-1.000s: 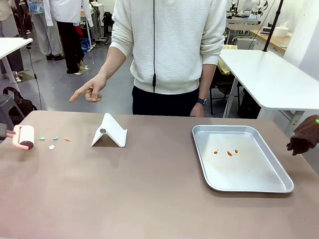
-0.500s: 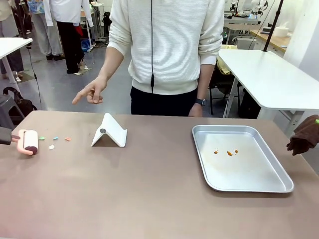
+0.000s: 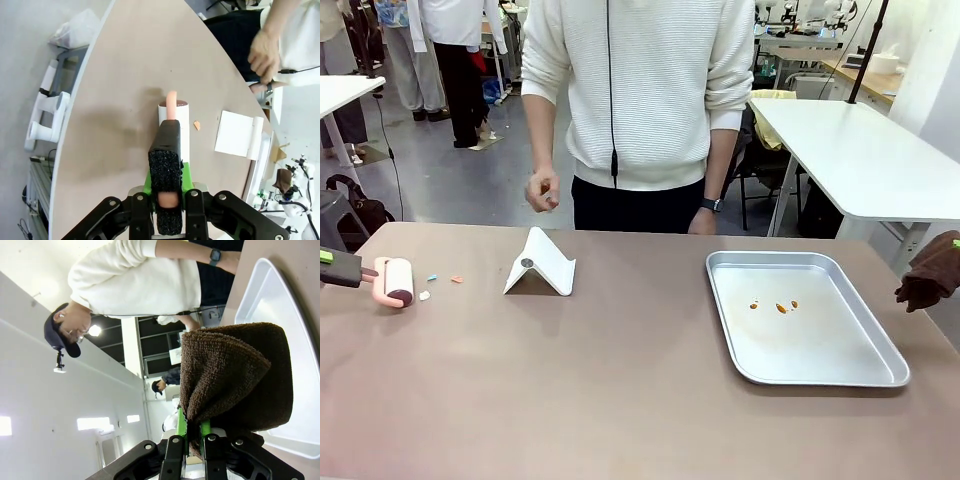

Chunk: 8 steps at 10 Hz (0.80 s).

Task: Clean the surface of the table.
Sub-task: If a person points to the right, clean the right side of the table with your right hand, and if they point to the left, clean the left side with your left hand.

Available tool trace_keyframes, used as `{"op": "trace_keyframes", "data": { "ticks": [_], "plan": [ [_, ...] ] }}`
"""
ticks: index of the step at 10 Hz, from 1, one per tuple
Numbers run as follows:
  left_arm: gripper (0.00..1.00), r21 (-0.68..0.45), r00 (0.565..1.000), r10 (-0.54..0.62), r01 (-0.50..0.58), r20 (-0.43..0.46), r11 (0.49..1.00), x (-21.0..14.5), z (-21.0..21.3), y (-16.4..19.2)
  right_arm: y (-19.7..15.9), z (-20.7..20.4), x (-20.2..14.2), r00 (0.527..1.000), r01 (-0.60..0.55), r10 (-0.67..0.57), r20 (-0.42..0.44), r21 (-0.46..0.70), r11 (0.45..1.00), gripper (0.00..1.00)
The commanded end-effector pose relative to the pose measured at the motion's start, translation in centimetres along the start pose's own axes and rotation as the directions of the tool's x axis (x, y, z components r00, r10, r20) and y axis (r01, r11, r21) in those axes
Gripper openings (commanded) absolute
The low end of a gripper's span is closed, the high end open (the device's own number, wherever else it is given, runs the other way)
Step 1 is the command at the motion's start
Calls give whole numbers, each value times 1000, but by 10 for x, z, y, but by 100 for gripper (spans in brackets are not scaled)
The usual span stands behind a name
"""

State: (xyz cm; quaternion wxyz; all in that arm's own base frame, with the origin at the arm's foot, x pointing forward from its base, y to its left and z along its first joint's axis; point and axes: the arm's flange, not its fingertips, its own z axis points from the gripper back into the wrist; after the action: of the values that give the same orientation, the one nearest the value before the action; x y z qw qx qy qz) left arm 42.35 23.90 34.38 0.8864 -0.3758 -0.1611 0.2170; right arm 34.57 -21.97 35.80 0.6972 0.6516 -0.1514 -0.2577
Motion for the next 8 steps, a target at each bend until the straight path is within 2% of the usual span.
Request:
{"op": "trace_keyframes", "data": {
  "ticks": [1,5,8],
  "plan": [
    [22,104,997,17,-10,-69,995,-6,-34,-4,7,3,-3,1000,13,-13,-14,1,1000,0],
    [22,157,994,-17,33,-106,987,-8,-71,-47,7,3,-3,1000,13,-13,-14,1,1000,0],
    [22,155,986,-15,42,-167,987,-5,-90,-84,7,3,-3,1000,13,-13,-14,1,1000,0]
  ]
}}
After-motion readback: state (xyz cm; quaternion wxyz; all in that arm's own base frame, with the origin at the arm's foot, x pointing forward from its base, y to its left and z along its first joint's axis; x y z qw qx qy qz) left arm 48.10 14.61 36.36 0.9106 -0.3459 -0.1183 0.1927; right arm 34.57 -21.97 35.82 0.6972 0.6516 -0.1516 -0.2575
